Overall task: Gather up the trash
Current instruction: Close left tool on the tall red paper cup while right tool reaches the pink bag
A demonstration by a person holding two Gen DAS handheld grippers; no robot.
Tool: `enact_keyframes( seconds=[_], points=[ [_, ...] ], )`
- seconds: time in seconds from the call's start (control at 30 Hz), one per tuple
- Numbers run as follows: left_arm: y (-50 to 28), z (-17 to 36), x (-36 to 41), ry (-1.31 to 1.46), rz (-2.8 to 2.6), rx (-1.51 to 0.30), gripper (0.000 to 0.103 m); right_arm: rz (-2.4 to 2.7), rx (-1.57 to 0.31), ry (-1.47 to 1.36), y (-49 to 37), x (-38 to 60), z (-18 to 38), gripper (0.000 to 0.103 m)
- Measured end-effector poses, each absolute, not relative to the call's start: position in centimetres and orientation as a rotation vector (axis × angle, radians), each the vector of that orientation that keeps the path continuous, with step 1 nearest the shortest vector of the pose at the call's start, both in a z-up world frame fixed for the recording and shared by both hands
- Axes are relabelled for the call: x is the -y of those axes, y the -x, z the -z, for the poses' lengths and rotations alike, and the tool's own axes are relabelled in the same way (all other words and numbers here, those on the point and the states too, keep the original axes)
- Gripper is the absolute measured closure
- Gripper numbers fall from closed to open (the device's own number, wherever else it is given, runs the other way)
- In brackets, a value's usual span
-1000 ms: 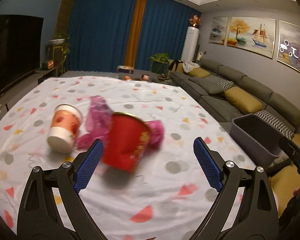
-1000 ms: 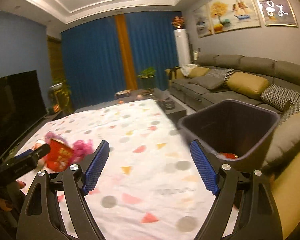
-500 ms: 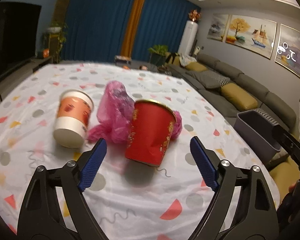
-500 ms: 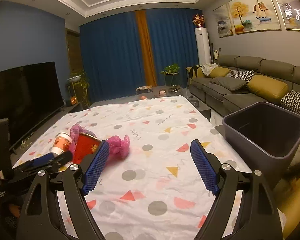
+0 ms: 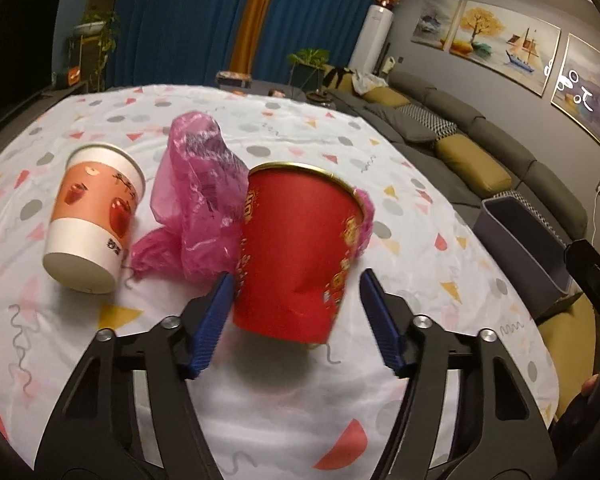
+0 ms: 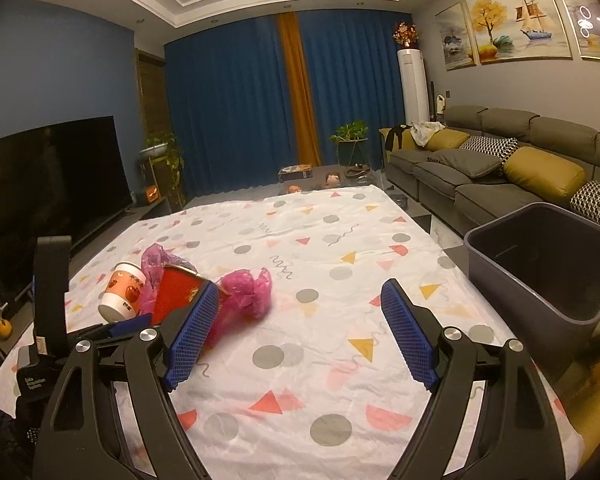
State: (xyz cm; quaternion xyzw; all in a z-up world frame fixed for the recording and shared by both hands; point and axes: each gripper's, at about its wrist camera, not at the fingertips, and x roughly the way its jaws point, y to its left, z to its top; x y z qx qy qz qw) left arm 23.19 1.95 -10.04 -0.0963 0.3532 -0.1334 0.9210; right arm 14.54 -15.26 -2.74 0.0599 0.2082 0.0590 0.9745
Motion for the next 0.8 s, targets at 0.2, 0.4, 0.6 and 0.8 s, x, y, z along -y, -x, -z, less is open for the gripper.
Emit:
enact_keyframes(
  seconds=[0.2,0.4,0.6,0.8],
  points=[
    [-23.3,10.4,-2.3,0.229,0.296,-0.733,0.046,-0.128,-0.442,-0.111,-15.2,14.5,3.3,0.022],
    [-21.8,9.6,-3.1,0.26,0.311,-0.701,0.046,-0.128,-0.458,-0.099,-16.0,14.1,3.4,0.022],
    [-19.2,7.9,-4.8,0.317,0.299,-0.631,0.046,-0.121,-0.471,-0.094,-17.1,13.9,3.6,0.022],
    [-17.5,6.0,-7.7,0.353,0.206,-0.56,0.046,-0.148,-0.508,-0.073,-19.0,12.1,4.1,0.022]
  ],
)
